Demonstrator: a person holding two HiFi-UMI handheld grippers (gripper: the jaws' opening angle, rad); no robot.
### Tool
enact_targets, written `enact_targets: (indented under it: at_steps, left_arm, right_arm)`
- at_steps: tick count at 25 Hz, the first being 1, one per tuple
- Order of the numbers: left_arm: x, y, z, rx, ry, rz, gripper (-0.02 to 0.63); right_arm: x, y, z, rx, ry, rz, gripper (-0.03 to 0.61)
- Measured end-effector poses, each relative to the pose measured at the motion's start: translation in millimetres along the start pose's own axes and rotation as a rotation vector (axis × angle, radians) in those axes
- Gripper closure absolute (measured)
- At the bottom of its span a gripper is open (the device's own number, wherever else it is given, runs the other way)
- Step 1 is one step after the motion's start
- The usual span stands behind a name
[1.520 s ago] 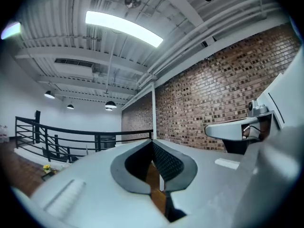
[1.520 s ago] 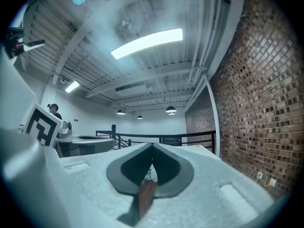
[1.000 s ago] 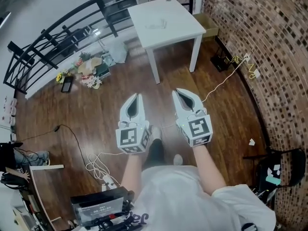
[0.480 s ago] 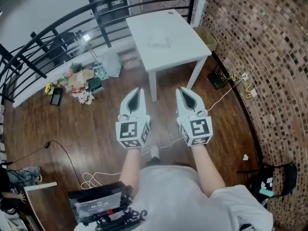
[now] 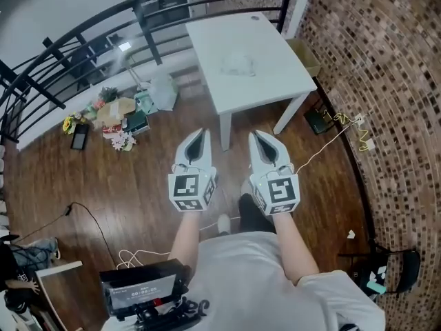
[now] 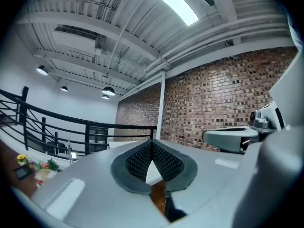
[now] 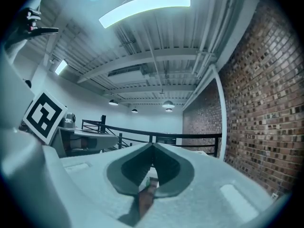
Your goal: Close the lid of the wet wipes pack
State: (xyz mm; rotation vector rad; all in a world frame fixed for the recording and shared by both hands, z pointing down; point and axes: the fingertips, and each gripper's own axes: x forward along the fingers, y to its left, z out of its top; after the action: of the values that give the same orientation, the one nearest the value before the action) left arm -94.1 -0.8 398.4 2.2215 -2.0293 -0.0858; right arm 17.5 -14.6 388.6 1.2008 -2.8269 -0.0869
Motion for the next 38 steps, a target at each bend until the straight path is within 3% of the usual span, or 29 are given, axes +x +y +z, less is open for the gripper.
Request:
enact_targets:
  at_steps: [4, 13, 19, 24, 32, 38]
  left_arm:
    - [49.0, 17.4, 1.2, 0.038, 0.013, 0.021, 0.598]
    - [181.4, 43.9, 51.3, 0.104, -0.033, 0.059, 0.598]
    - [232.2, 53.9, 39.1, 0.090, 0.007, 0.111, 0.598]
    - [255.7, 78.3, 25.0, 0.097, 0.062, 0.116, 0.598]
    - [351.6, 122.5, 31.1, 0.070, 0.038, 0.037, 0.598]
    - [416.5, 172.6, 61.7, 0.087, -0.008, -0.043, 0.598]
  right_arm:
    - [58.1, -32.6, 5.1, 0.031, -0.048, 0.015, 0.591]
    - [183.4, -124.3, 36.0, 0.059, -0.116, 0.085, 0.591]
    - [229.4, -161.0, 16.2, 0.086, -0.090, 0.135, 0.591]
    - [270.4, -161.5, -9.9, 0.131, -0.028, 0.161, 0.591]
    - [349.2, -188.0, -20.3, 0.101, 0.008, 0.119, 0.591]
    - [434.1, -206.3, 6.2, 0.051, -0.014, 0.042, 0.591]
